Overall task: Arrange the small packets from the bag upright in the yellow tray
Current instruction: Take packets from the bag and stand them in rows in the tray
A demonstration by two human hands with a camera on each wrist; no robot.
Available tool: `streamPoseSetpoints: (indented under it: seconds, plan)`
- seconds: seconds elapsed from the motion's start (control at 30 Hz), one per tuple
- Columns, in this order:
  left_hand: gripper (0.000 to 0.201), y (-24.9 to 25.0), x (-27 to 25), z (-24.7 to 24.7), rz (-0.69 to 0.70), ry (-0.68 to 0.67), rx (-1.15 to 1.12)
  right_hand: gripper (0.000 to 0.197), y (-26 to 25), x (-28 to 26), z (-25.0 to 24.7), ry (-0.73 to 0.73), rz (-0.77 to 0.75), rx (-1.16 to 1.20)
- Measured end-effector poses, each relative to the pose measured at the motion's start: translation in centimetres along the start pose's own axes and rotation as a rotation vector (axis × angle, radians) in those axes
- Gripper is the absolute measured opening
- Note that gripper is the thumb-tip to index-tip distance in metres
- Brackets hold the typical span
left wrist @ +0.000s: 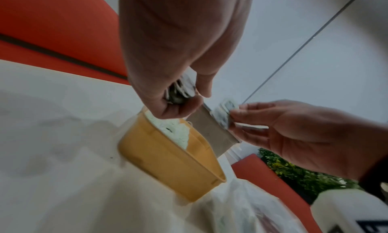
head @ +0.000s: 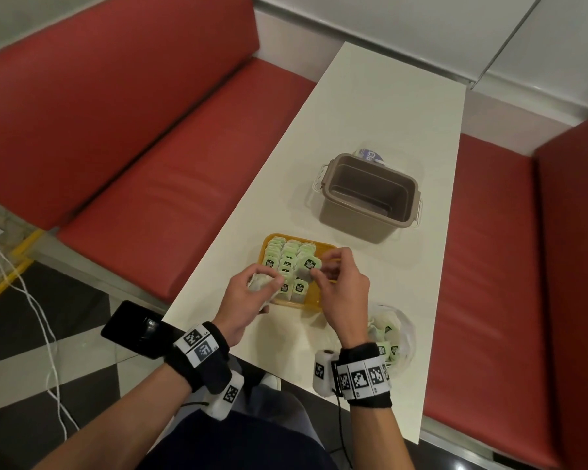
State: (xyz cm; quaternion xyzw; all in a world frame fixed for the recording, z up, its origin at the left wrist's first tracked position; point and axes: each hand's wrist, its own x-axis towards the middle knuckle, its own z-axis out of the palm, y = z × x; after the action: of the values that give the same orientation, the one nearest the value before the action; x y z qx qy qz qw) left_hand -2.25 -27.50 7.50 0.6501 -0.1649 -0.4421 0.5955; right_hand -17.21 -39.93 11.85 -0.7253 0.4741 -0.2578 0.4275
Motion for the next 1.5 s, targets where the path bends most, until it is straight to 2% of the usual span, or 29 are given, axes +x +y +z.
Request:
streamPoseSetpoints:
  seconds: [0.1,0.2,0.3,0.4,0.53,0.77,1.0,1.13,1.23,1.3,1.37,1.43,1.5]
  plan:
    - [0.019,-1.0,0.6,-1.5,0.0,0.125,0.021,0.031,1.4,0.6,0.4,-0.007,0.063,-0.08]
    - [0.031,-2.4,1.3,-2.8,-0.046,0.231,0.038,0.035,3.0,0.8,1.9,-0.109,0.117,-0.237]
    - [0.035,-3.7,1.8,-3.4,-0.087,0.275,0.058,0.035,4.0,0.7,3.7,-0.187,0.128,-0.359]
    - [0.036,-4.5,2.0,-3.4,-0.112,0.276,0.1,0.032,4.5,0.8,4.6,-0.237,0.15,-0.461]
    - [0.031,-5.2,2.3,-3.3,-0.124,0.259,0.156,0.036,4.7,1.0,5.0,-0.221,0.179,-0.5]
    - [0.021,-5.6,2.8,-2.9,-0.112,0.251,0.162,0.073,5.6,2.2,5.8,-0.278,0.297,-0.513]
    - [0.02,-5.5,2.9,-3.1,-0.109,0.239,0.194,0.063,5.7,2.4,6.4,-0.209,0.26,-0.485]
    - [0.021,-5.0,2.6,-3.1,-0.116,0.235,0.196,0.079,5.4,2.2,6.3,-0.225,0.265,-0.448]
    - [0.028,-4.2,2.2,-3.2,-0.119,0.252,0.143,0.083,4.8,2.3,5.6,-0.261,0.277,-0.439]
    - [0.032,-3.0,1.7,-3.1,-0.133,0.258,0.063,0.074,4.1,2.4,4.7,-0.249,0.269,-0.42]
    - [0.025,-1.6,1.3,-2.9,-0.155,0.23,-0.08,0.055,3.2,2.4,3.6,-0.207,0.214,-0.399]
    - [0.014,-0.2,0.8,-2.9,-0.183,0.156,-0.262,0.042,2.4,2.3,2.8,-0.174,0.141,-0.366]
    - [0.022,1.0,0.4,-2.8,-0.191,0.057,-0.397,0.035,1.6,2.0,2.2,-0.161,0.076,-0.294]
